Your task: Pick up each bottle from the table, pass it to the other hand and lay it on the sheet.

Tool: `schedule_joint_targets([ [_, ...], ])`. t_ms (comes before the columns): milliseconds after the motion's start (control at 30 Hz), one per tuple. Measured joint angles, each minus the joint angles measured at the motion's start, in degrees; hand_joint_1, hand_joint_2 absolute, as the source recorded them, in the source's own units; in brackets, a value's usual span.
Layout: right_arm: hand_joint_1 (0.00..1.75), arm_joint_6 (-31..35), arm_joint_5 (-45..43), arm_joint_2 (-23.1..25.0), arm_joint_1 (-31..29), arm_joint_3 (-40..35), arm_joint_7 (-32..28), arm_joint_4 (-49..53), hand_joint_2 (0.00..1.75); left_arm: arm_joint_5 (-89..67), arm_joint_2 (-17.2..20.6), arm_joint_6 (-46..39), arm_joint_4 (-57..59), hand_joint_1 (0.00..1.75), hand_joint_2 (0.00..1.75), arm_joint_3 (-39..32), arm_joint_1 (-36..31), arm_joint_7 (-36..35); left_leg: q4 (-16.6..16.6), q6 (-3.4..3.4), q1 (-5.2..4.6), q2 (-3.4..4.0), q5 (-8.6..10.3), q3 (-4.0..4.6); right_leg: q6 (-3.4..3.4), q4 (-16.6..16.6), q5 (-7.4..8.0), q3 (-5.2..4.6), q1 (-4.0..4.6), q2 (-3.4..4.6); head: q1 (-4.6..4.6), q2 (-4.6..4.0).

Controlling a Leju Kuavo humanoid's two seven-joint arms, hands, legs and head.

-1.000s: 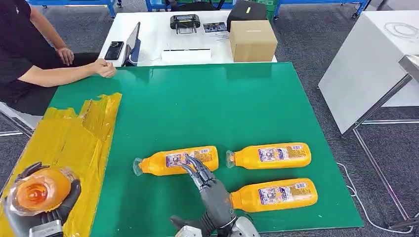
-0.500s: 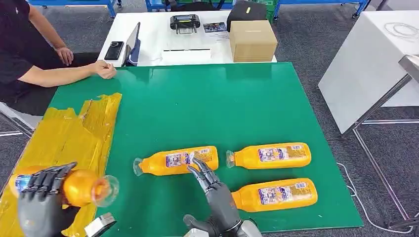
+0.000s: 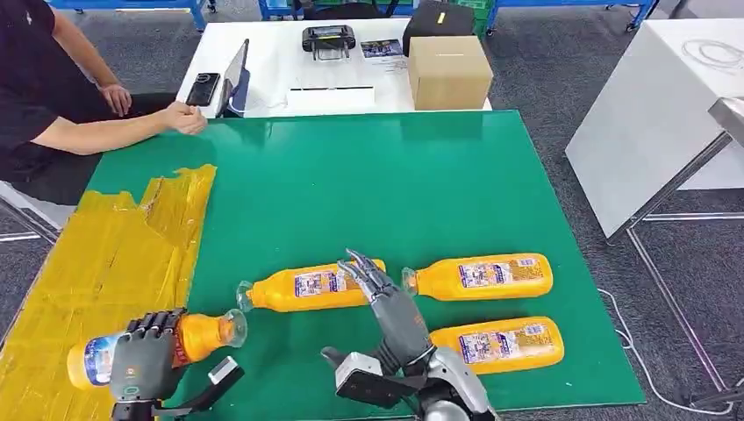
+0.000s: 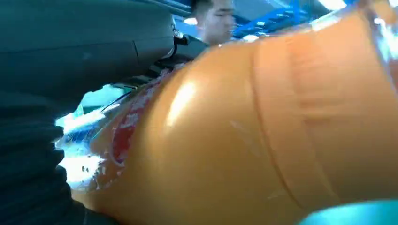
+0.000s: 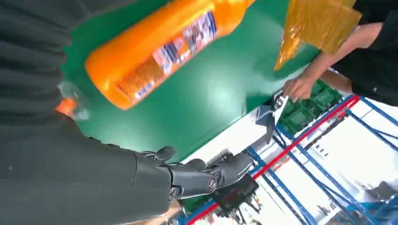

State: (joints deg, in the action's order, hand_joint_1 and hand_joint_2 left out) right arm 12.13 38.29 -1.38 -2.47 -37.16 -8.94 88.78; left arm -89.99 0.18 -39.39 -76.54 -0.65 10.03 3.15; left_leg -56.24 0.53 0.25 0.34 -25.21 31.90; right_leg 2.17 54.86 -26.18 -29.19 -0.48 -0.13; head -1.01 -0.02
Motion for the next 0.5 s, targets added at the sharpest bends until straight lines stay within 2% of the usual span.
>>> schedule_joint_targets([
  [167,0.0,-1.8,-0.9,0.0,-3.0,0.3,0.7,-1.9,1.75,0.1,2.0,0.2,7.0,1.75,1.75,2.4,-3.4,2.3,0.0,0.01,-0.01,-0.22,0.01,-0.03,0.0,0.0,0.0,0.1,-0.02,-0.14,0.02,0.0],
  [333,0.0,-4.4,-2.6,-0.1,-9.0,0.5,2.3,-6.6,1.75,2.1,2.8,3.0,11.8,1.75,1.75,2.4,-7.3,6.8,0.0,0.06,-0.01,-0.43,0.13,-0.28,0.0,0.0,0.0,0.37,-0.02,-0.34,0.02,0.0],
  [367,0.0,-4.9,-2.8,0.0,-10.0,0.5,2.4,-7.5,1.75,2.7,2.8,3.5,12.6,1.47,1.75,2.4,-7.8,7.6,0.0,0.05,-0.01,-0.44,0.15,-0.33,0.0,0.0,0.0,0.43,-0.01,-0.34,0.02,0.0],
  [400,0.0,-5.8,-3.1,0.0,-11.1,0.6,2.8,-8.5,1.75,3.5,3.0,4.1,13.3,0.0,1.75,2.4,-8.4,8.3,0.0,0.03,-0.01,-0.46,0.19,-0.35,0.0,0.0,0.01,0.49,-0.01,-0.34,0.0,0.0],
  [433,0.0,-6.9,-3.4,0.0,-12.4,0.5,3.3,-9.8,1.75,3.9,3.3,4.7,14.0,0.0,0.0,2.4,-9.1,8.9,0.0,0.07,-0.01,-0.52,0.25,-0.38,0.03,0.0,0.03,0.52,-0.01,-0.38,0.0,0.0],
  [500,0.0,-9.5,-4.6,0.0,-15.1,0.5,3.9,-12.7,1.75,4.7,4.1,6.4,15.8,0.0,0.0,3.0,-10.7,10.3,0.0,0.06,-0.01,-0.64,0.37,-0.38,0.02,0.0,0.06,0.6,0.0,-0.53,0.0,0.0],
])
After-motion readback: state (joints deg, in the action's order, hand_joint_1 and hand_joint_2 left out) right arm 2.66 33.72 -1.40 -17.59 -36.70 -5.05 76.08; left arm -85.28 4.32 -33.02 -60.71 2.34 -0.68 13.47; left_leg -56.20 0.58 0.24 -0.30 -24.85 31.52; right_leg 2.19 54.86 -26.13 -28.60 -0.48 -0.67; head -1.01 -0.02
